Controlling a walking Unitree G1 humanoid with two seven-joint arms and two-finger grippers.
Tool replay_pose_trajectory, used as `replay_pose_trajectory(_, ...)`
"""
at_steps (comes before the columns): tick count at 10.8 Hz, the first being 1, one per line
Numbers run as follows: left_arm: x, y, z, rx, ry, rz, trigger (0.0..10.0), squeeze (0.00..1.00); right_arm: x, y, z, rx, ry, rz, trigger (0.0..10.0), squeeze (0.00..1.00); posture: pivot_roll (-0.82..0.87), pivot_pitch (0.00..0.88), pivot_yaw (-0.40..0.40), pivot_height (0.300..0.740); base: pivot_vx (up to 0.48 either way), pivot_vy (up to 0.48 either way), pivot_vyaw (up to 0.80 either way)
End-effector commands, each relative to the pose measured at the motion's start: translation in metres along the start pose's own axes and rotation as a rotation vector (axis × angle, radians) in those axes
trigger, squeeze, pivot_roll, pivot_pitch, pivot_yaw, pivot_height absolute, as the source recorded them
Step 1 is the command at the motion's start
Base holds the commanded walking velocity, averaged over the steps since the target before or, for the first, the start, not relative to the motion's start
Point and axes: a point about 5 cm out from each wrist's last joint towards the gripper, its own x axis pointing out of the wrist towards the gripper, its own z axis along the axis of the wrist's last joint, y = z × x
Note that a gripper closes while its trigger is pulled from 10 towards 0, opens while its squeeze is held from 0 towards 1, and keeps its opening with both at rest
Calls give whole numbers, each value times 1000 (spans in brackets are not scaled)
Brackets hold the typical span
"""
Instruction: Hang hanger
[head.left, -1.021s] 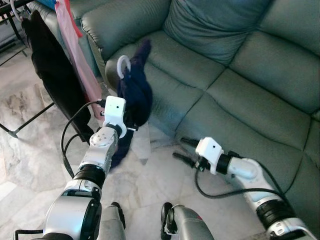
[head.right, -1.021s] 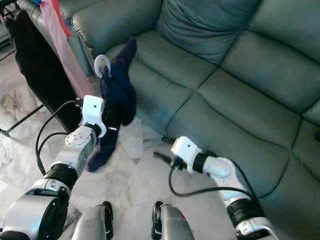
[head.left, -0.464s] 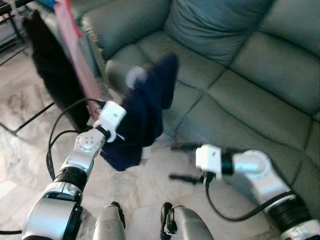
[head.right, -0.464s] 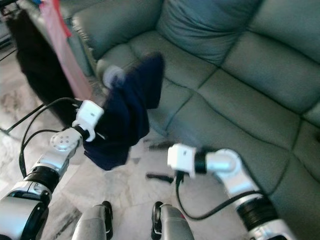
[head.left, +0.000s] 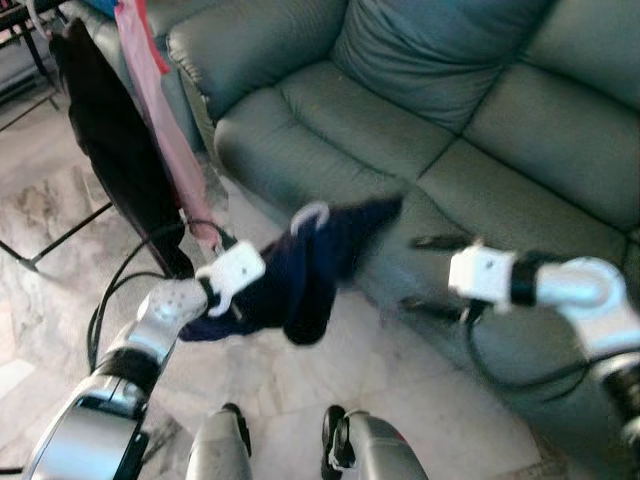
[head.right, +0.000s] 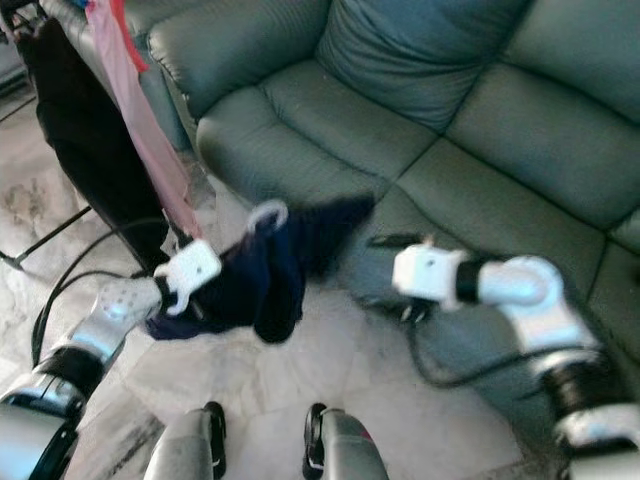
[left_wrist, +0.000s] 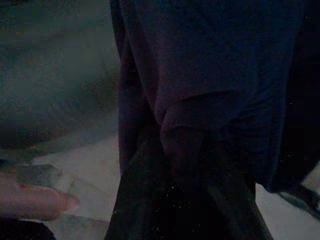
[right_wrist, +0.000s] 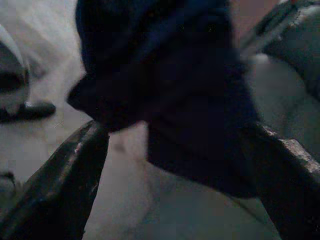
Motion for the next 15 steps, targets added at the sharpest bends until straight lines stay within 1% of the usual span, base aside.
replay_pose_trajectory(1,-1,-3,2,30,-20,-38,0,0,-6,-4,-5,-22,45,6,10000,192,-71,205,-50,740,0,0,0)
replay_pose_trajectory(2,-4,-11,0,33,-20,-117,0,0,-9,-11,-12,-69,95,16,10000,0,-65,206,-56,740,0,0,0)
replay_pose_trajectory(3,-7,-22,1,46,-48,-207,0,0,-6,-15,-15,-77,108,41,10000,0,-59,205,-61,740,0,0,0)
replay_pose_trajectory(4,-9,-30,2,59,-65,-275,0,0,1,-15,-16,-93,114,76,10000,0,-56,206,-64,740,0,0,0)
replay_pose_trajectory(5,-10,-34,2,69,-67,-311,0,0,5,-14,-19,-116,132,106,10000,0,-54,205,-65,740,0,0,0)
replay_pose_trajectory(6,-10,-37,5,78,-73,-331,0,0,11,-15,-20,-62,114,119,10000,0,-52,205,-68,740,0,0,0)
replay_pose_trajectory(7,-10,-38,7,74,-84,-339,0,0,14,-13,-22,-67,120,132,10000,0,-53,206,-68,740,0,0,0)
replay_pose_trajectory(8,-8,-41,14,98,-106,-365,0,0,24,-4,-24,-67,106,173,0,0,-53,205,-66,740,0,0,0)
replay_pose_trajectory(10,-7,-44,25,93,-141,-383,0,0,35,-4,-20,-72,89,214,0,0,-50,202,-68,740,0,0,0)
replay_pose_trajectory(11,-6,-46,26,95,-146,-393,0,0,40,-5,-18,-83,85,224,0,0,-46,198,-72,740,0,0,0)
replay_pose_trajectory(15,-7,-49,28,95,-142,-397,0,0,44,-7,-15,-42,56,291,0,0,-41,193,-74,740,0,0,0)
